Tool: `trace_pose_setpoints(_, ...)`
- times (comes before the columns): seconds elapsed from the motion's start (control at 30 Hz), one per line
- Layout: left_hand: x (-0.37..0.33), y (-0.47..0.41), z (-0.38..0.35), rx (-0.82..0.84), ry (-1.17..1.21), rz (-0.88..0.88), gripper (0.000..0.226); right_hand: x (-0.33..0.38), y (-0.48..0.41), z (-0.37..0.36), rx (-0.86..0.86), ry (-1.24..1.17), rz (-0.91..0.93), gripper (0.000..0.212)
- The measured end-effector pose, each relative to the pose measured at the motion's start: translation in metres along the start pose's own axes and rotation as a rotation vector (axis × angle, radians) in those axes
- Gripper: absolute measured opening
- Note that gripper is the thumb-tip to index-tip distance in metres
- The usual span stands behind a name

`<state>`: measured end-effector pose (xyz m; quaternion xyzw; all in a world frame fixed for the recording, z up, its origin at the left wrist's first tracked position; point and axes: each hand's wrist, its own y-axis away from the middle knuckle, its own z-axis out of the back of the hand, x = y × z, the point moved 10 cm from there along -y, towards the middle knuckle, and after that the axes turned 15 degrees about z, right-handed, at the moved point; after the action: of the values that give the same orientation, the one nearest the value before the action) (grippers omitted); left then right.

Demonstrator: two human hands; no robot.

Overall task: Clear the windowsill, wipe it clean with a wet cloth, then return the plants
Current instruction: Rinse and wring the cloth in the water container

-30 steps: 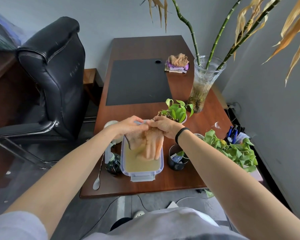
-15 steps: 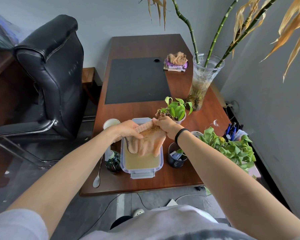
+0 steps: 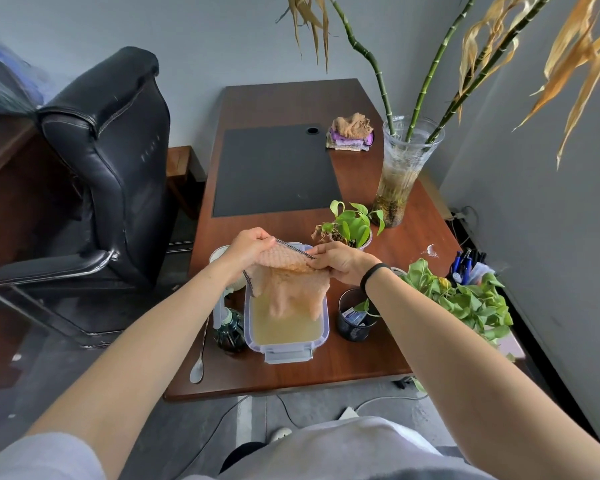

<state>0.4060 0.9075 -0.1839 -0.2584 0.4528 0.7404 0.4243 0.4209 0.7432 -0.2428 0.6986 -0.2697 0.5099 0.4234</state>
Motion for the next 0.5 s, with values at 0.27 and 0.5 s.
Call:
trace_pose_setpoints(0.27, -0.048, 0.020, 0.001, 0.026, 0.001, -0.152, 0.014, 0.011, 0.007, -0.022, 0.195, 0.045, -0.015, 0.043)
trace_pose_setpoints(0.5, -0.100, 0.045, 0.012, -0.187, -0.110, -0.374, 0.017, 0.039, -0.005, -0.044, 0.114, 0.206, 0.096, 0.054)
